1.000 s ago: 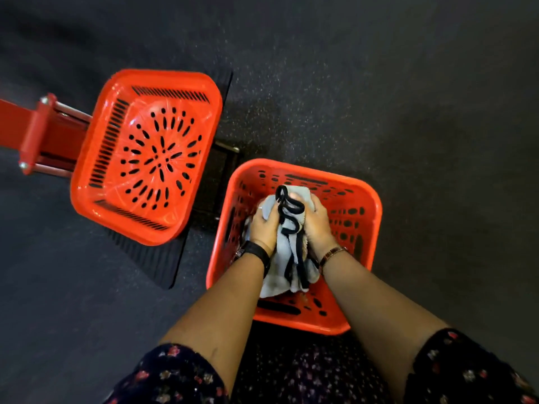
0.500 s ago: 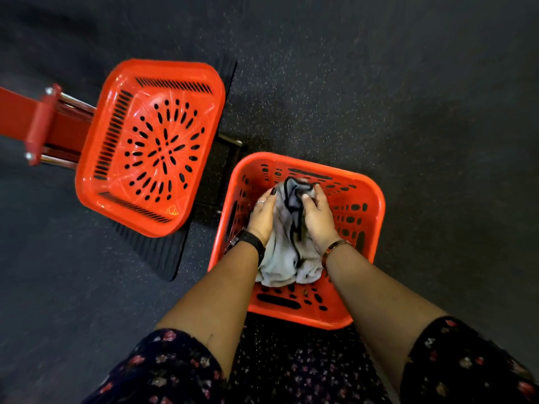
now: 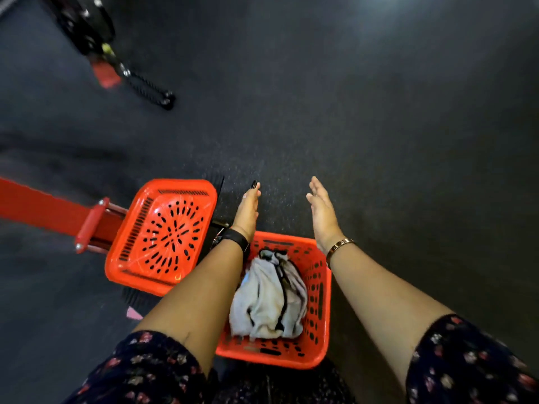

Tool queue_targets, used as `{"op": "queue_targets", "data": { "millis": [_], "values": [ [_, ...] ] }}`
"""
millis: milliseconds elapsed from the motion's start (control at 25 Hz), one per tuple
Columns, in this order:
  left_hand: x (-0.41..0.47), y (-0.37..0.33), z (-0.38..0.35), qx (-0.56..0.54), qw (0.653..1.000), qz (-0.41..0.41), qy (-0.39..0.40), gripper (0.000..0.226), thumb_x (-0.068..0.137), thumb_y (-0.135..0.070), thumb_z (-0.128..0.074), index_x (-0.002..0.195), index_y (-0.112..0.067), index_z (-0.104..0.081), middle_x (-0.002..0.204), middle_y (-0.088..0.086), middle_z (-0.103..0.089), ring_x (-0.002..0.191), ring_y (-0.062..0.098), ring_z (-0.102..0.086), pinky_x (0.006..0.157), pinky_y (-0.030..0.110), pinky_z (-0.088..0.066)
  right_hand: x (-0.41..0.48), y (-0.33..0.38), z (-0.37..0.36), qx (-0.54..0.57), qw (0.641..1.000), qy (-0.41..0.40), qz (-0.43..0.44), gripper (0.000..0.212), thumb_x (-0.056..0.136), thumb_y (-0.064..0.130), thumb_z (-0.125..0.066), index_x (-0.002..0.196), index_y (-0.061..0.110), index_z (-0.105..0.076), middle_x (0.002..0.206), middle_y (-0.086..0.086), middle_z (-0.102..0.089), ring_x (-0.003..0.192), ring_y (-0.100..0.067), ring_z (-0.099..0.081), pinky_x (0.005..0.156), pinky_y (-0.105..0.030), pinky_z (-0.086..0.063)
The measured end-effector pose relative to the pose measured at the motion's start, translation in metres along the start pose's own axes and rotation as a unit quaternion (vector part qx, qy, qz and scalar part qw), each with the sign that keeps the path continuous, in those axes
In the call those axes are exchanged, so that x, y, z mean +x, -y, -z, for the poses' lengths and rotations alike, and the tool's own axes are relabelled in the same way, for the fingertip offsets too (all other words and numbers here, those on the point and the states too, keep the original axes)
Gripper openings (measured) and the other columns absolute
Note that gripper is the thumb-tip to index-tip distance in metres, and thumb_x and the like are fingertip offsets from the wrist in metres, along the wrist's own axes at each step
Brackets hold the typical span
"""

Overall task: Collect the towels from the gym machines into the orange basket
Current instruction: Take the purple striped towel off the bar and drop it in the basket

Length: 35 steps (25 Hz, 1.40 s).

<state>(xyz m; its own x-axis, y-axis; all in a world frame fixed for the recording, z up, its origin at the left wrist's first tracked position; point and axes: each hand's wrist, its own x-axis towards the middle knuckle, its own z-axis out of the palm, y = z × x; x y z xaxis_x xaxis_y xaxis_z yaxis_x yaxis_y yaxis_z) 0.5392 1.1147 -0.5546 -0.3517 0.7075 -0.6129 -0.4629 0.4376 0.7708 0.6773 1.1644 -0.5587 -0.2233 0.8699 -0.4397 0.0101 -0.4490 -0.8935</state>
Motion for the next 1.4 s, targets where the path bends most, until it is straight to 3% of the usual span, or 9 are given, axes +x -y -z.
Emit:
{"op": "queue_targets", "data": {
  "millis": [280,520,800,1000,1200,1400],
  "values": [
    [-0.087,-0.125,-0.045,0.008,0.987,-0.158,0.034,0.052,0.103,-0.036,-0.019,0.15,-0.017,-0.028,0.158,0.006,-0.025,0.148,0.017,-0.019,0.119,0.033,-0.011,-0.053,0.146,0.021,-0.012,0.994,0.051,0.098,0.051,0.103,0.03,-0.026,0.153,0.024,-0.016,0.161,0.007,-0.013,0.147,-0.006,-0.01,0.115,-0.026,-0.005],
    [-0.164,-0.198,-0.063,0.026,0.968,-0.243,0.056,0.056,0.103,-0.041,-0.014,0.153,-0.017,-0.021,0.16,0.004,-0.02,0.15,0.02,-0.014,0.12,0.037,-0.01,-0.11,0.242,0.043,0.011,0.983,0.015,0.181,0.051,0.102,0.036,-0.026,0.152,0.028,-0.018,0.16,0.009,-0.015,0.147,-0.007,-0.011,0.117,-0.031,-0.006],
    [-0.223,-0.231,-0.077,0.006,0.959,-0.27,0.086,0.064,0.099,-0.056,-0.015,0.151,-0.022,-0.025,0.16,0.003,-0.02,0.149,0.021,-0.016,0.121,0.04,-0.011,-0.164,0.284,0.052,0.036,0.972,0.011,0.23,0.052,0.102,0.038,-0.025,0.152,0.029,-0.017,0.16,0.01,-0.015,0.146,-0.006,-0.013,0.116,-0.031,-0.007],
    [-0.235,-0.254,-0.091,0.019,0.952,-0.285,0.108,0.066,0.098,-0.057,-0.015,0.152,-0.021,-0.024,0.16,0.004,-0.02,0.149,0.021,-0.015,0.121,0.042,-0.011,-0.176,0.303,0.06,0.048,0.963,-0.026,0.262,0.05,0.102,0.028,-0.021,0.152,0.027,-0.017,0.16,0.008,-0.016,0.146,-0.007,-0.014,0.118,-0.033,-0.008],
    [-0.23,-0.267,-0.097,0.027,0.948,-0.272,0.16,0.067,0.096,-0.06,-0.016,0.151,-0.023,-0.026,0.16,0.003,-0.023,0.149,0.02,-0.017,0.121,0.041,-0.011,-0.189,0.308,0.058,0.067,0.955,-0.097,0.273,0.05,0.103,0.026,-0.021,0.153,0.026,-0.016,0.161,0.007,-0.015,0.147,-0.009,-0.013,0.118,-0.033,-0.008],
    [-0.222,-0.271,-0.111,0.074,0.928,-0.263,0.253,0.064,0.098,-0.058,-0.016,0.151,-0.023,-0.026,0.159,0.0,-0.024,0.148,0.017,-0.019,0.12,0.039,-0.012,-0.217,0.296,0.054,0.122,0.935,-0.201,0.266,0.049,0.103,0.039,-0.021,0.151,0.03,-0.022,0.16,0.006,-0.019,0.148,-0.013,-0.013,0.12,-0.041,-0.007]
  ]
}}
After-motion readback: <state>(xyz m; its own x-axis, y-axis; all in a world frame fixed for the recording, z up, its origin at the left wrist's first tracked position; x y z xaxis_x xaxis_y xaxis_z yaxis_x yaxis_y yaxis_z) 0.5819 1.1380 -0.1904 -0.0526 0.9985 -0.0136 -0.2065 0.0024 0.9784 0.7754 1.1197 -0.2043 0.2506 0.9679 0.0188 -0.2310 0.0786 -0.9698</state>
